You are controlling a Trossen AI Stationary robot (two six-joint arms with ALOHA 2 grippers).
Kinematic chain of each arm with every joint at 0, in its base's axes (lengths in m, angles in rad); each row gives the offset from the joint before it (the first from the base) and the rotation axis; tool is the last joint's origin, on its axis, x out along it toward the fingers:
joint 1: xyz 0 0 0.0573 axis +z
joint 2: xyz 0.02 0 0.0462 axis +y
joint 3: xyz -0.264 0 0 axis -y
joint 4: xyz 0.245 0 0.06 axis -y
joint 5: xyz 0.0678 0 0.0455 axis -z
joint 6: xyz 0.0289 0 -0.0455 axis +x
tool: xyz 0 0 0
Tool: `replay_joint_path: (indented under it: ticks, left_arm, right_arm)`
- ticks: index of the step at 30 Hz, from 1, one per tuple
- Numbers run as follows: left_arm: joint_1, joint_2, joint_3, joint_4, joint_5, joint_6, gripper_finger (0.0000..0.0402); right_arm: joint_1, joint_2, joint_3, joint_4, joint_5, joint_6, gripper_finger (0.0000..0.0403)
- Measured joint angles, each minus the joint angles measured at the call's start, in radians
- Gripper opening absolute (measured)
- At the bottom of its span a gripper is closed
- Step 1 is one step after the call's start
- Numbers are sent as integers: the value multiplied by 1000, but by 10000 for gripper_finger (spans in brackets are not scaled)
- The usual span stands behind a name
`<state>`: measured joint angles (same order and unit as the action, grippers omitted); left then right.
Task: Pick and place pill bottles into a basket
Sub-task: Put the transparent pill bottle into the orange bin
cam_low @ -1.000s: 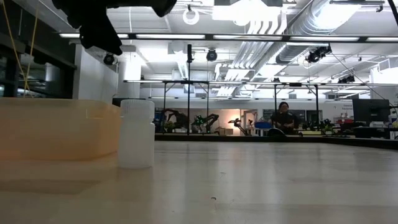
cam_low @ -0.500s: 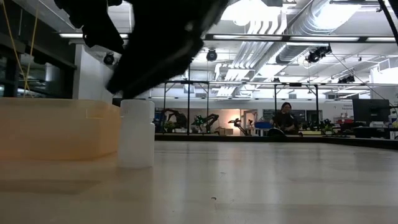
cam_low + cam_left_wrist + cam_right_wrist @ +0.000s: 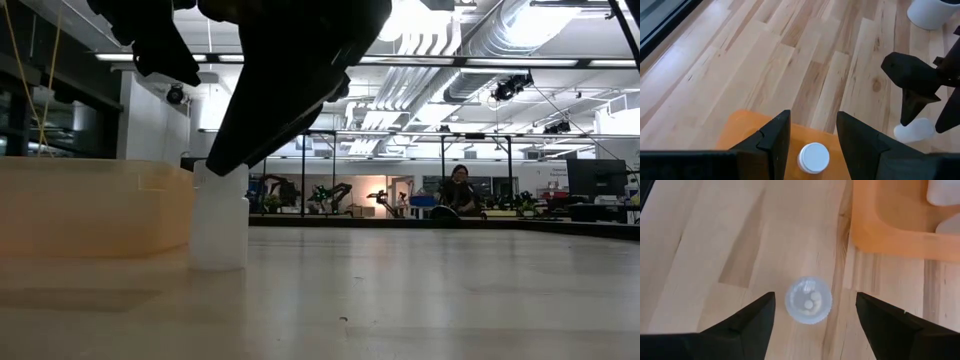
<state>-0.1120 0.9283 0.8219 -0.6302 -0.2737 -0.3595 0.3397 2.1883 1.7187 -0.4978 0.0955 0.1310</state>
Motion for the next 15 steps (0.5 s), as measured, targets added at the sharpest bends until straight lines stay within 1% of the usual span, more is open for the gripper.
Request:
replay_joint_path:
  ticks: [8, 15]
  left_arm:
    - [0, 0, 0, 0, -5, 0, 195]
    - [0, 1, 0, 0, -9, 0, 195]
  right_arm:
    - [17, 24, 0, 19, -1, 7, 223]
    - [20, 39, 0, 50, 4, 18, 157]
